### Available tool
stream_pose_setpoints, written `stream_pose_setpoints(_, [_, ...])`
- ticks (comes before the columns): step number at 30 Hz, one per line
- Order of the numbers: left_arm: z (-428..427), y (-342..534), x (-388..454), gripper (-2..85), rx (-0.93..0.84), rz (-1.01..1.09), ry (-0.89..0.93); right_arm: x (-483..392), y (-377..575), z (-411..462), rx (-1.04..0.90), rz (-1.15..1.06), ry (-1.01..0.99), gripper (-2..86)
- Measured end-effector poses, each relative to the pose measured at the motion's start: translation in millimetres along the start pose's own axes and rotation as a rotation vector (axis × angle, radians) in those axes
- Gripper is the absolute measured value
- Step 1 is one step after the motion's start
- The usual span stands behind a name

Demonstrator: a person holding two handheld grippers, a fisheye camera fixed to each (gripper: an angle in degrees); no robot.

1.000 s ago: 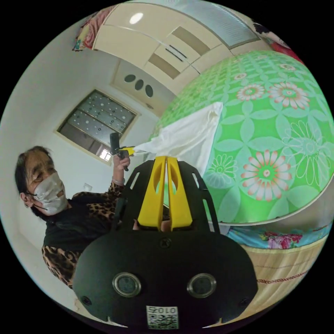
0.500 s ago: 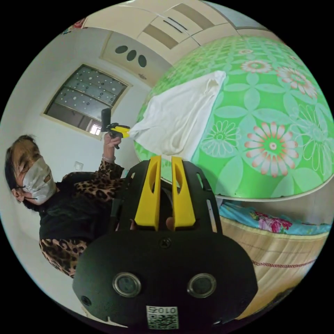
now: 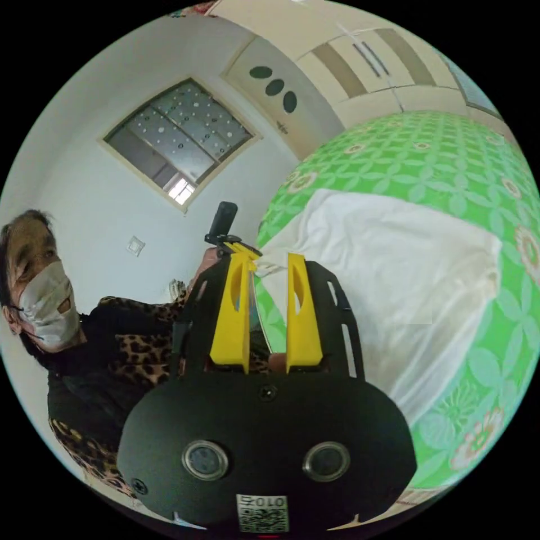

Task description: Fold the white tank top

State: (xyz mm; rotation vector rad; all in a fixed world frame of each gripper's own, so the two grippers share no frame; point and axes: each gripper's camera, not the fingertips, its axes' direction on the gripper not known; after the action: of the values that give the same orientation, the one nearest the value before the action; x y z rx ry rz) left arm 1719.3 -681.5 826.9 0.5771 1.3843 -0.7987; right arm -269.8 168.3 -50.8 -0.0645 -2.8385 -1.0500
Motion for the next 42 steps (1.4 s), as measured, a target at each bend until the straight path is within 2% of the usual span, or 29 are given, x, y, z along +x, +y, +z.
stream_pose_setpoints(3, [-10,13,-13,4.4,0.053,-0.028,0.059,-15,-23,55,-0.106,-0.034,0.070,8.0])
stream_pose_setpoints(6, [-21,24,-20,4.4,0.097,-0.025,0.082,-7,-27,96,-0.223,0.024,0.169,5.9])
stream_pose_setpoints(11, [-37,45,-37,3.6,0.148,-0.009,0.162,15,-12,91,-0.196,0.088,0.026,4.5])
stream_pose_setpoints(13, [-39,48,-43,3.1,0.169,-0.021,0.202,14,-8,83,-0.135,0.078,-0.074,6.5])
stream_pose_setpoints(15, [-39,50,-48,2.7,0.177,-0.025,0.226,-2,-10,80,-0.133,0.032,-0.067,9.5])
stream_pose_setpoints(17, [-42,53,-50,2.3,0.201,-0.035,0.238,-32,-14,84,-0.174,-0.040,0.071,12.5])
stream_pose_setpoints(18, [-43,54,-50,2.2,0.208,-0.032,0.239,-54,-14,90,-0.205,-0.093,0.202,13.5])
stream_pose_setpoints(19, [-48,57,-49,2.2,0.229,-0.023,0.240,-71,-12,98,-0.232,-0.130,0.320,13.2])
stream_pose_setpoints(21, [-57,63,-48,2.1,0.266,-0.023,0.233,-88,-8,105,-0.229,-0.148,0.432,12.5])
stream_pose_setpoints(27, [-90,67,-50,3.1,0.379,-0.089,0.145,-85,2,130,-0.272,-0.130,0.487,8.0])
stream_pose_setpoints(32, [-107,39,-48,4.6,0.373,-0.176,0.007,-61,13,52,-0.007,-0.044,0.344,4.9])
stream_pose_setpoints(37, [-103,16,-53,5.5,0.344,-0.234,0.003,14,24,-3,0.130,0.111,-0.138,4.8])
stream_pose_setpoints(42, [-97,6,-63,6.6,0.328,-0.314,-0.012,48,30,-28,0.202,0.146,-0.324,4.8])
